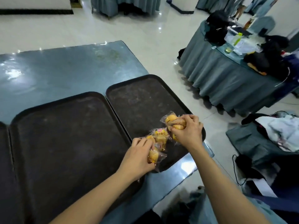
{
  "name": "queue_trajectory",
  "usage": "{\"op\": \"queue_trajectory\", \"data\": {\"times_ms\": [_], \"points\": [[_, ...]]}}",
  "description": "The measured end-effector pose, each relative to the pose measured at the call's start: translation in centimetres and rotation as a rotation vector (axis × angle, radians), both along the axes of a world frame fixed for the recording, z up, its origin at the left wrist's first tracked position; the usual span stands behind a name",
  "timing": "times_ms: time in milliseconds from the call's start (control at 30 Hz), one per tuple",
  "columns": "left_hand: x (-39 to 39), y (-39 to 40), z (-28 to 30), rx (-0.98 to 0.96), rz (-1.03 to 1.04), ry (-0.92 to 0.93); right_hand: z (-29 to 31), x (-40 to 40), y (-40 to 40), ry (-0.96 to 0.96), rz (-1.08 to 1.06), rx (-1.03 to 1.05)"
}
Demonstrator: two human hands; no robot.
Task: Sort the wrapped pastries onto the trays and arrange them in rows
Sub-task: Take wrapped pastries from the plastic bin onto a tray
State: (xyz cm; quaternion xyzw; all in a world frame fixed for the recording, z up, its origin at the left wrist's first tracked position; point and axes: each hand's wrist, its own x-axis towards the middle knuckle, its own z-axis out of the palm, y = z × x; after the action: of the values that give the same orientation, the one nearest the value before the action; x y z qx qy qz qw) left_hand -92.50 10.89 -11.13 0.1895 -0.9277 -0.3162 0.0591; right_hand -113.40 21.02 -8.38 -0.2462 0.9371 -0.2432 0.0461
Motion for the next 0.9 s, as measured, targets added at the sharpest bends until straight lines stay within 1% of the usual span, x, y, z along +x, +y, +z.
{"op": "queue_trajectory", "data": {"times_ms": [133, 233, 367, 433, 500, 600, 633, 667, 767, 900], "points": [[-6.1, 1.9, -2.1, -0.071, 0.051, -0.061, -2.1, -7.5, -1.2, 0.007, 0.107, 0.066], [-9.8, 3.2, -4.0, -0.221, 0.1, -0.122, -3.9, -11.5, -2.6, -0.004, 0.203, 0.112], [-12.8, 4.2, -5.7, -0.321, 0.205, -0.182, -7.2, -14.4, -3.7, -0.046, 0.327, 0.359], [-13.6, 4.4, -6.5, -0.335, 0.23, -0.2, -8.4, -15.4, -3.9, -0.076, 0.359, 0.399], [-14.1, 4.4, -7.2, -0.309, 0.24, -0.245, -9.0, -16.3, -4.4, -0.103, 0.392, 0.402], [-14.3, 4.6, -8.1, -0.315, 0.22, -0.334, -9.2, -17.9, -5.3, -0.264, 0.38, 0.362], [-14.2, 4.7, -8.3, -0.331, 0.204, -0.359, -9.1, -18.2, -5.5, -0.289, 0.359, 0.337], [-14.1, 4.7, -8.4, -0.343, 0.188, -0.379, -9.1, -18.5, -5.4, -0.268, 0.344, 0.311], [-13.9, 4.8, -8.6, -0.351, 0.173, -0.404, -8.7, -18.5, -4.5, -0.094, 0.364, 0.231], [-13.8, 4.4, -7.8, -0.32, 0.185, -0.4, -8.3, -17.6, -3.6, -0.042, 0.393, 0.133]]}}
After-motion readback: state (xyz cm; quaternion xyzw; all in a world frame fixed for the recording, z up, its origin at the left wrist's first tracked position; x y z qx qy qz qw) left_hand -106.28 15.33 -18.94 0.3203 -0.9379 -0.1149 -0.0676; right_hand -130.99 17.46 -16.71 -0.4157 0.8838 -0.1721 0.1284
